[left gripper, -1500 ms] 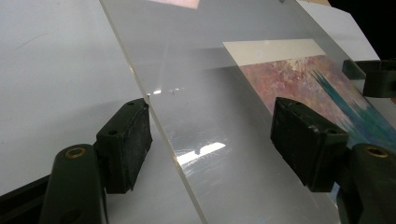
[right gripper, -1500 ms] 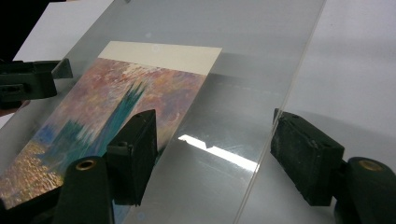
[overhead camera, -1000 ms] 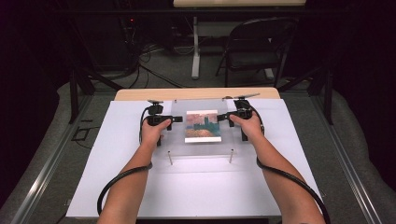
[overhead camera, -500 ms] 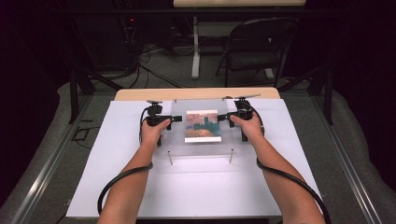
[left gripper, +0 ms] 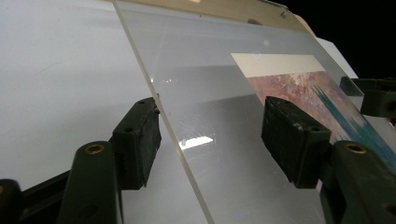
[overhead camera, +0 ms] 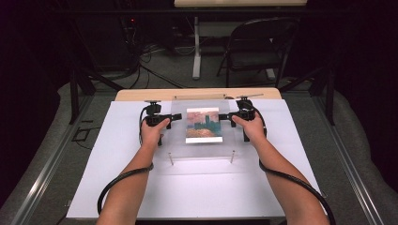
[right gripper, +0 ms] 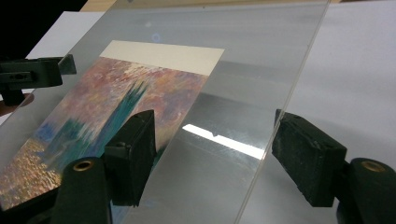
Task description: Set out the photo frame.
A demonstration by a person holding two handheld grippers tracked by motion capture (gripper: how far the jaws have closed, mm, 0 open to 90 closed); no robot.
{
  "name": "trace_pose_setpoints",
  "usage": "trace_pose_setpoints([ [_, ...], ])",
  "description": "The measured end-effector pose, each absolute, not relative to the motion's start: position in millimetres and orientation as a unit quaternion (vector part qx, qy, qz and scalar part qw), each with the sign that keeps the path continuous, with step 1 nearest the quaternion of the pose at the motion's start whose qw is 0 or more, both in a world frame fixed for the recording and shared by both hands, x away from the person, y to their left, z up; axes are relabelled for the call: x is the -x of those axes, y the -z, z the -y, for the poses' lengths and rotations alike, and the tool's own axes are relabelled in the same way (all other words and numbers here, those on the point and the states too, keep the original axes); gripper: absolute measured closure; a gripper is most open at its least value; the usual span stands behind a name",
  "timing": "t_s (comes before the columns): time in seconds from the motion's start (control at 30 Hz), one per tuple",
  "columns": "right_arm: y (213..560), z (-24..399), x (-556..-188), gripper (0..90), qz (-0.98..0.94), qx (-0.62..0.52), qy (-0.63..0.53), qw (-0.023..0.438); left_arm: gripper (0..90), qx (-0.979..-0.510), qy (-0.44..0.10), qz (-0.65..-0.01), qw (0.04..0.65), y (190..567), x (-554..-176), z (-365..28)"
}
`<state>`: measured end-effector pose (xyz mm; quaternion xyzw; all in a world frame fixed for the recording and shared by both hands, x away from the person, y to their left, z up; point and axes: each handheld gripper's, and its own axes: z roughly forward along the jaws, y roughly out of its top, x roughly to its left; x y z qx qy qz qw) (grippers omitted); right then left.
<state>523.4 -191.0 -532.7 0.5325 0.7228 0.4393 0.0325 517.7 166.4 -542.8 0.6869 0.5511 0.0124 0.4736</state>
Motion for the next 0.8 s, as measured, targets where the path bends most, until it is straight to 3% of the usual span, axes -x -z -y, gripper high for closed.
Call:
trace_pose_setpoints([
  [0.8, 512, 192, -506, 33.4, -0.726, -0.5, -0.466, 0.074, 44.9, -0.69, -0.035, -0.526, 0.496, 519, -503, -173],
])
